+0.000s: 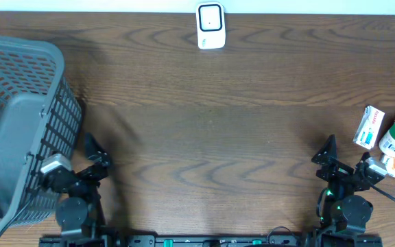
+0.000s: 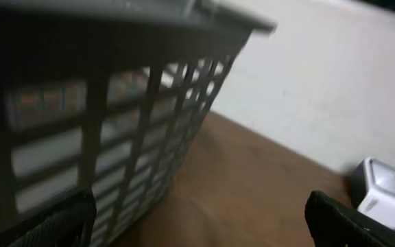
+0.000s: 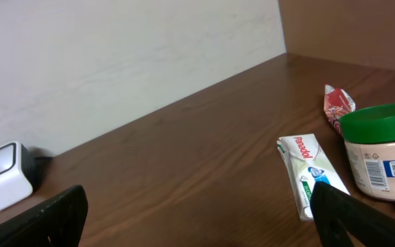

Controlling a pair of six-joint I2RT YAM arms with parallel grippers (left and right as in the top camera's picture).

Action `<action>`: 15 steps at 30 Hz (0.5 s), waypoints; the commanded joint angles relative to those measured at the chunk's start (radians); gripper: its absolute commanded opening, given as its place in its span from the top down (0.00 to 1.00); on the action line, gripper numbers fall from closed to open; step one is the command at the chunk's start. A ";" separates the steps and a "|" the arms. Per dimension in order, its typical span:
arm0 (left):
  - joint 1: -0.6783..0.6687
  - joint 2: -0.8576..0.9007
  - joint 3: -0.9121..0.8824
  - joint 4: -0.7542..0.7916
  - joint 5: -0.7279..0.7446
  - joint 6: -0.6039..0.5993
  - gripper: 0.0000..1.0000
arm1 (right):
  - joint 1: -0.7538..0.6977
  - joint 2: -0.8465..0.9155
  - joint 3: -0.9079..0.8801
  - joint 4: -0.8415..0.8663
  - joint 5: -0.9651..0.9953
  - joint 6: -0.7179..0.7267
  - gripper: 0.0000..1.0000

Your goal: Scan the item barcode

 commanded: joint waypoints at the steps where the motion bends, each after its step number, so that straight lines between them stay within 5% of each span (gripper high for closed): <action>1: 0.003 -0.003 -0.035 0.024 0.011 0.079 0.02 | -0.009 -0.006 -0.001 -0.004 -0.002 -0.011 0.01; 15: -0.017 -0.005 -0.137 0.125 0.082 0.109 0.03 | -0.009 -0.006 -0.001 -0.004 -0.002 -0.011 0.01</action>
